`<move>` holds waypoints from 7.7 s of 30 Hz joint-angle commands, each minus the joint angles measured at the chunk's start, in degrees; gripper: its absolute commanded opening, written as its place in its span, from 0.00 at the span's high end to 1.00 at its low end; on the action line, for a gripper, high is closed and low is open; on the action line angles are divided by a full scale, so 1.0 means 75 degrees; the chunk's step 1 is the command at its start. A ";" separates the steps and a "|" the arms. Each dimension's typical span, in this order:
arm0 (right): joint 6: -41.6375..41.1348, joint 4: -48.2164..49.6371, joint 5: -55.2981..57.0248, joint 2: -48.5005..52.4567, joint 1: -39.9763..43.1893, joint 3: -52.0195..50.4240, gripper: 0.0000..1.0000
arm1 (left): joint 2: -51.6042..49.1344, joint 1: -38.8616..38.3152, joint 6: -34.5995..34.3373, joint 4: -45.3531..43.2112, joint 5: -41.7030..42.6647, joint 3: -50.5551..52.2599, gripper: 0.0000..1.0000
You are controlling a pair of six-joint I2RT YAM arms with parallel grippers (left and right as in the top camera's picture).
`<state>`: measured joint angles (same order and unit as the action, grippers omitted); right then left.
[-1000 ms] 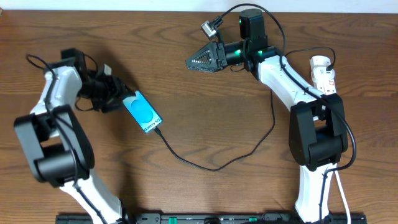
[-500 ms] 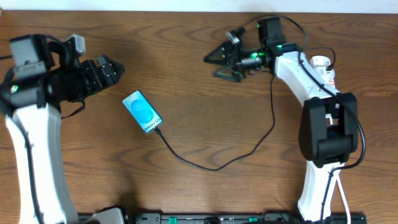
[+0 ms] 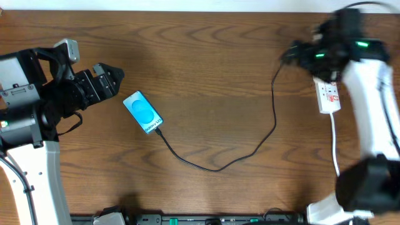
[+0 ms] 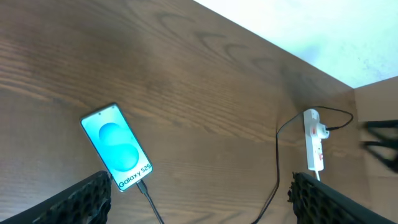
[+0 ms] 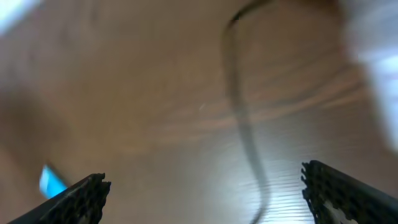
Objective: Plug charger to phone and switch on socket
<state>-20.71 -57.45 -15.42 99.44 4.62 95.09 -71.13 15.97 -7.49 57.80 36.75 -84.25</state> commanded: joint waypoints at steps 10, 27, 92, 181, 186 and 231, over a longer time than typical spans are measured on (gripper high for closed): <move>0.1428 0.0842 -0.1888 0.0032 0.2993 0.0122 0.09 | -0.0350 -0.0003 -0.0032 -0.0032 -0.0044 -0.0099 0.09; 0.3453 -0.0525 -0.1644 0.2879 0.3010 0.1886 0.01 | -0.0361 -0.0003 -0.0035 -0.0085 -0.0044 -0.0099 0.08; 0.3386 0.0143 -0.1597 0.4345 0.2270 0.1865 0.01 | -0.0699 -0.0003 -0.0032 0.0003 -0.0041 -0.0099 0.08; 0.2734 -0.0154 -0.1594 0.4389 0.1728 0.1848 0.01 | -0.0702 -0.0003 -0.0006 0.0178 -0.0044 -0.0099 0.08; 0.2734 -0.0201 -0.1594 0.4389 0.1725 0.1839 0.01 | -0.0702 -0.0003 -0.0006 0.0178 -0.0044 -0.0099 0.08; 0.1848 -0.2299 0.0994 0.2667 0.2299 0.3418 0.01 | -0.0702 -0.0003 -0.0009 0.0172 -0.0044 -0.0099 0.08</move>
<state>-6.17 -71.42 -11.86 127.24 22.44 116.64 -76.07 15.97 -7.51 58.96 36.71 -84.25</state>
